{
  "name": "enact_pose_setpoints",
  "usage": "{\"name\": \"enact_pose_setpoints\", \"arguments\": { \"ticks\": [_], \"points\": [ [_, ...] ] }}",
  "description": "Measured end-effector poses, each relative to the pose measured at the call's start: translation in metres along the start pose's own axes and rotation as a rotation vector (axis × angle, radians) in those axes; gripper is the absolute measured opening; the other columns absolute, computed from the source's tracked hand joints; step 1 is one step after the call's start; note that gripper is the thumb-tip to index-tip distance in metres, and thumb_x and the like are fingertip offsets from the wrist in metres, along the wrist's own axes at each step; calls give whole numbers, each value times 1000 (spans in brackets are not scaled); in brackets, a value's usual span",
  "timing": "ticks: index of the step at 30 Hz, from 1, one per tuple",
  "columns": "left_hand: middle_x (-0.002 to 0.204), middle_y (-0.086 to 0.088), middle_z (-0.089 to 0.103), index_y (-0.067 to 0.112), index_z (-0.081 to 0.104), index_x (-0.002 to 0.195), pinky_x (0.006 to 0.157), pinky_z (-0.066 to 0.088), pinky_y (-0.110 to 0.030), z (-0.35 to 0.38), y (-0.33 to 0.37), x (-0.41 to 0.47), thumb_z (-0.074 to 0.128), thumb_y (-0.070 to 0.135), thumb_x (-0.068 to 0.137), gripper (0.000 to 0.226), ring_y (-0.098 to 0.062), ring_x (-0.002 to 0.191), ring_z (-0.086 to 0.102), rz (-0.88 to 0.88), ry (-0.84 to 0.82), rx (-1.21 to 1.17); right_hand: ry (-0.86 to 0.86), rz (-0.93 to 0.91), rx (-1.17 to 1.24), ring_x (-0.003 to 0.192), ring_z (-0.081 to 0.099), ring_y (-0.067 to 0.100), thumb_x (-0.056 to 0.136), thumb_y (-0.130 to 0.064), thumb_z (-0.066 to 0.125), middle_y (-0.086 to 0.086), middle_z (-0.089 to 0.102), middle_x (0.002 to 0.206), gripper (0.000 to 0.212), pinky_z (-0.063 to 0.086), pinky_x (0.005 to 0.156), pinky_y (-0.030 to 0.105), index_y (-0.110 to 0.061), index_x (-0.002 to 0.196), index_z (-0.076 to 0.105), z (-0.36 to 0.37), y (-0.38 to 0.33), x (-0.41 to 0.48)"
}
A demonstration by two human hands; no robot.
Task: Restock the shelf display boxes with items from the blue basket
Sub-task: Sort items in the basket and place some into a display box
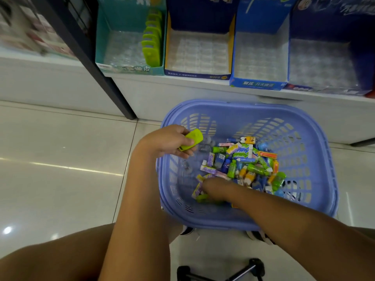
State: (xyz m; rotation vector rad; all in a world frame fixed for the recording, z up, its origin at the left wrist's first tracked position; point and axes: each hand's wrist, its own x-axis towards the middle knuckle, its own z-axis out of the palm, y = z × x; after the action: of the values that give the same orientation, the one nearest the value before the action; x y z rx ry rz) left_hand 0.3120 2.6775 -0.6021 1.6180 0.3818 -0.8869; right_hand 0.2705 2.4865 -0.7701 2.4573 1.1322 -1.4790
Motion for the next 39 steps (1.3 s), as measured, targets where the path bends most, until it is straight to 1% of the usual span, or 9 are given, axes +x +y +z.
{"name": "enact_pose_setpoints", "arguments": {
  "ticks": [5,8,11,18,21,24,29,33,39],
  "points": [
    [72,-4,55,8,55,89,53,54,-20,-11,0,-9,54,20,96,14,-4,46,54,81,128,-189,216,135,765,62,57,9,93,-20,57,5,58,82,9,43,55,18,-13,91,52,-43,9,-19],
    [65,0,50,11,56,77,50,50,-17,-18,3,-13,62,28,91,22,-2,44,49,167,199,-187,411,-1,1327,48,57,5,97,-11,49,-3,62,63,10,46,49,19,-14,94,57,-93,8,-53],
    [62,0,51,13,58,71,48,49,-17,-25,5,-17,67,34,86,27,-5,46,48,197,288,-254,597,-214,1439,54,59,8,92,-13,55,0,63,70,10,47,51,17,-17,96,63,-140,-3,-89],
    [66,-1,70,7,66,90,44,46,-14,-32,19,-27,60,27,91,21,-3,49,60,343,238,-644,903,-413,907,101,64,5,80,12,63,-4,66,111,47,51,85,17,-23,111,64,-222,-49,-118],
    [64,1,66,8,63,84,46,45,-16,-44,22,-31,60,18,91,13,-7,50,58,502,342,-728,864,-471,1038,106,64,13,85,-3,63,4,65,119,37,53,88,24,-22,116,62,-246,-62,-114],
    [60,5,66,15,61,77,50,48,-19,-62,26,-35,65,18,89,12,-10,53,60,658,559,-487,863,-414,1166,93,68,16,85,-18,64,12,66,111,29,56,78,24,-16,114,62,-272,-71,-103],
    [73,1,70,15,58,81,56,55,-25,-96,41,-30,71,22,84,15,-15,65,69,692,844,-357,1023,-275,1115,67,64,10,81,-2,69,5,65,80,26,56,64,16,2,106,61,-326,-81,-75],
    [89,-12,66,10,58,94,73,58,-43,-125,43,-12,71,31,83,27,-30,82,67,538,1039,-185,1358,-236,751,74,58,5,77,-2,73,-1,63,87,26,45,67,7,-3,102,65,-378,-81,-42],
    [79,-6,62,12,57,89,72,56,-42,-132,41,3,70,29,82,23,-31,79,64,457,1009,-19,1224,-138,259,90,55,17,81,2,65,15,63,107,27,47,79,26,-2,107,65,-410,-67,6]
  ]
}}
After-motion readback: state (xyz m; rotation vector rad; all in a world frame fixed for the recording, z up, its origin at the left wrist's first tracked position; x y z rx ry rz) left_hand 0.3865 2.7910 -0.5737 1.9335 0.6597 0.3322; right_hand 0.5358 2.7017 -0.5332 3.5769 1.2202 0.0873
